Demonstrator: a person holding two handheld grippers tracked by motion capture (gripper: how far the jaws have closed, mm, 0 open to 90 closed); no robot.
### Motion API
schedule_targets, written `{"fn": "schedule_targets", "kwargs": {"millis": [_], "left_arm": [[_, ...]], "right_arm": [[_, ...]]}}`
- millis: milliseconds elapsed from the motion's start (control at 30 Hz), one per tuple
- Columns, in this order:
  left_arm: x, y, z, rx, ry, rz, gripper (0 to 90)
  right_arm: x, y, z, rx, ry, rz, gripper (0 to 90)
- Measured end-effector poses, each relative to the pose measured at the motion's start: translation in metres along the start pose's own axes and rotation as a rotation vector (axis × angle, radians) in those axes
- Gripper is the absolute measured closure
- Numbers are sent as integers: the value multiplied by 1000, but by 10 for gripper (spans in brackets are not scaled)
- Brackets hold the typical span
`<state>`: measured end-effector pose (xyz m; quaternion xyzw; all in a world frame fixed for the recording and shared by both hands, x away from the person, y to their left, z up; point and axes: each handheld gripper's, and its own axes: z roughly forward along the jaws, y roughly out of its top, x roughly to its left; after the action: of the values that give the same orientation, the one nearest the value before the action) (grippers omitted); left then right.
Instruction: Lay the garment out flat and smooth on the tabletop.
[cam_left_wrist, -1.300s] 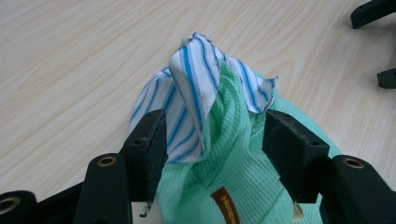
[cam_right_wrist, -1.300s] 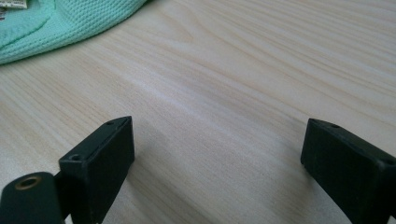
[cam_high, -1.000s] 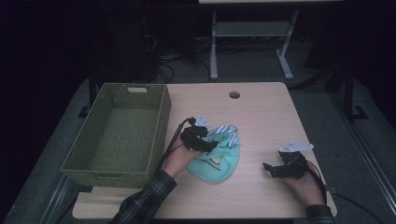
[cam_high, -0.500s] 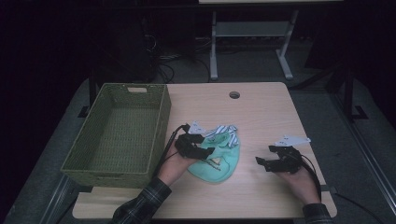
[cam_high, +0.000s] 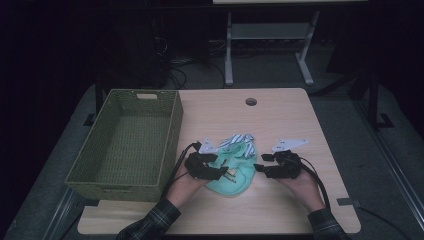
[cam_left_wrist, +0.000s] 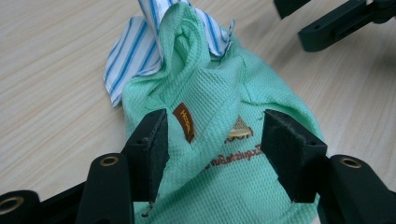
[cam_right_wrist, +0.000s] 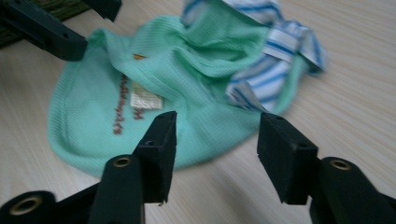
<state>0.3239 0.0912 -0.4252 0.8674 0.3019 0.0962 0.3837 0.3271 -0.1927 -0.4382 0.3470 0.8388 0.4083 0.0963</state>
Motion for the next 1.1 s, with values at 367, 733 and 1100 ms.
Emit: {"fn": "schedule_targets", "kwargs": {"millis": [367, 733, 1100], "left_arm": [[3, -3, -1, -12, 15, -5, 407], [4, -4, 1, -7, 22, -4, 407], [6, -4, 2, -3, 26, -9, 407]], "right_arm": [[17, 8, 32, 41, 52, -35, 636], [21, 2, 55, 80, 11, -68, 708], [21, 4, 42, 52, -16, -93, 899]]}}
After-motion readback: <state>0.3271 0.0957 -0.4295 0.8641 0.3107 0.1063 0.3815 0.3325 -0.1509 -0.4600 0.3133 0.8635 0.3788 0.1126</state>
